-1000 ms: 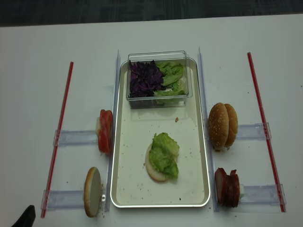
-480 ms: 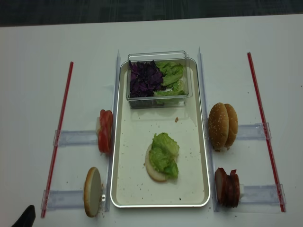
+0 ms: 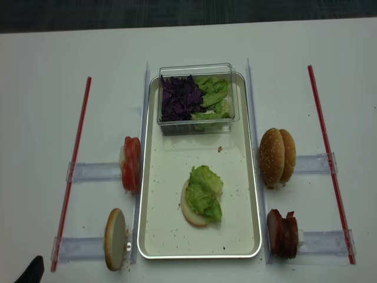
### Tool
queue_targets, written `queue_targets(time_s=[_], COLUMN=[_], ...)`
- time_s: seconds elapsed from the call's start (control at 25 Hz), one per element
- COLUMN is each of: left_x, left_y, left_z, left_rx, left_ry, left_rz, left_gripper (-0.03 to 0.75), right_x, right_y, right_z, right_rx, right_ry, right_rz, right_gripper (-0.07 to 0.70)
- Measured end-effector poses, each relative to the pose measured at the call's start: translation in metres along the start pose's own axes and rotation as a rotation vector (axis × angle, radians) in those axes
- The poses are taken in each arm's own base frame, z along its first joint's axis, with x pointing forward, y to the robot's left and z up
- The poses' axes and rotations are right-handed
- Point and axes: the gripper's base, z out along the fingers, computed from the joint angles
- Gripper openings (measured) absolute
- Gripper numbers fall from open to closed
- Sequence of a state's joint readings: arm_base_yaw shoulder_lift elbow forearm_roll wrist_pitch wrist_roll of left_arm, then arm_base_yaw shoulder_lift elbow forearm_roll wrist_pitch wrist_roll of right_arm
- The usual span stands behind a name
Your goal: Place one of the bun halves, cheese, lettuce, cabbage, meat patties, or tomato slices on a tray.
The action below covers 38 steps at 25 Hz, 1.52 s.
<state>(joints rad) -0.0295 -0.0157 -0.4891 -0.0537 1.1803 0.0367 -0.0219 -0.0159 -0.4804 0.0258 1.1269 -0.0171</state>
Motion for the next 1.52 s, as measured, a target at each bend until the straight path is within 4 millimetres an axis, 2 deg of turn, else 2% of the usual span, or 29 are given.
queue_targets(time_s=[1.52], left_x=[0.0000], left_y=[0.0000], left_z=[0.0000], left_rx=[0.000], left_ry=[0.000], left_rz=[0.000], left_gripper=[0.565], right_x=[0.0000], right_y=[0.0000], right_z=[0.0000], right_rx=[0.000], right_ry=[0.000], right_rz=[0.000], right_gripper=[0.634])
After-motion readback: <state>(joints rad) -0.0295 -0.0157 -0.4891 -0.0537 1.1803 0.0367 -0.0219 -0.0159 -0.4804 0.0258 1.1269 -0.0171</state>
